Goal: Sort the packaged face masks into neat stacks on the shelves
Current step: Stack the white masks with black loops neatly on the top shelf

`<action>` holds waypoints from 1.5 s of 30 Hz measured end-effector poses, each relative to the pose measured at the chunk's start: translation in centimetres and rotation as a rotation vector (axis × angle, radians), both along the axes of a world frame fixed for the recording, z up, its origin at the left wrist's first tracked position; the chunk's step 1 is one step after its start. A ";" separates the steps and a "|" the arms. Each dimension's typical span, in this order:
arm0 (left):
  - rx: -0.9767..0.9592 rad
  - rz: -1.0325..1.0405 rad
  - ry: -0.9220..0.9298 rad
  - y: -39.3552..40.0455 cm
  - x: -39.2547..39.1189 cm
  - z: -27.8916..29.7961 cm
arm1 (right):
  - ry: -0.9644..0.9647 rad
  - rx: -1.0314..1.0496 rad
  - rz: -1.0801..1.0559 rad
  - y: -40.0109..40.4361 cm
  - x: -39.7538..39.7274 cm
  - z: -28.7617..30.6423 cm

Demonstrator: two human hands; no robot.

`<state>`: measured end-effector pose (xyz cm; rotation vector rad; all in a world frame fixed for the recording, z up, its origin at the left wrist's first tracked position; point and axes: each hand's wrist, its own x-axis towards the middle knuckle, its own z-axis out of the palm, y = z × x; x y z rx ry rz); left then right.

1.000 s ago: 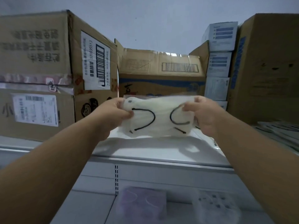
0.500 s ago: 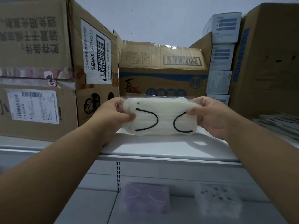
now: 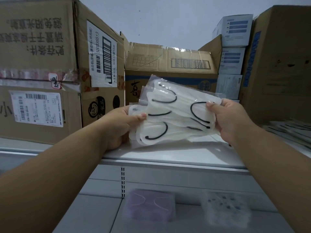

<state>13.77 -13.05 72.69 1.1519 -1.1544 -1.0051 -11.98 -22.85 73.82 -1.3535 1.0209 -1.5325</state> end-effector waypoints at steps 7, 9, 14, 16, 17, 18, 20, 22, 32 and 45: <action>-0.045 0.059 0.029 0.0 -0.2 0.1 | -0.149 0.067 -0.002 -0.3 0.0 0.0; -0.061 0.056 0.034 0.0 -0.2 0.2 | -0.153 0.080 0.013 -0.6 -0.1 -0.1; -0.102 0.112 0.071 -0.3 -0.1 0.3 | -0.113 0.090 0.009 -0.8 -0.2 -0.2; -0.109 0.139 0.065 -0.5 -0.1 0.3 | -0.088 0.085 -0.012 -0.7 -0.2 -0.2; -0.109 0.153 0.062 -0.6 -0.1 0.3 | -0.079 0.079 -0.025 -0.7 -0.2 -0.2; -0.107 0.164 0.057 -0.7 -0.1 0.4 | -0.072 0.069 -0.037 -0.7 -0.2 -0.1; -0.094 0.175 0.056 -0.8 0.0 0.5 | -0.059 0.047 -0.070 -0.7 -0.3 -0.2; -0.076 0.175 0.056 -0.9 0.1 0.4 | -0.033 0.029 -0.113 -0.6 -0.5 -0.3; -0.170 0.312 0.052 -1.0 0.9 0.1 | -0.098 0.062 -0.244 -0.9 -1.4 0.3; -0.234 0.310 0.192 -1.2 -0.9 1.6 | 0.088 0.120 0.193 0.3 0.8 -0.4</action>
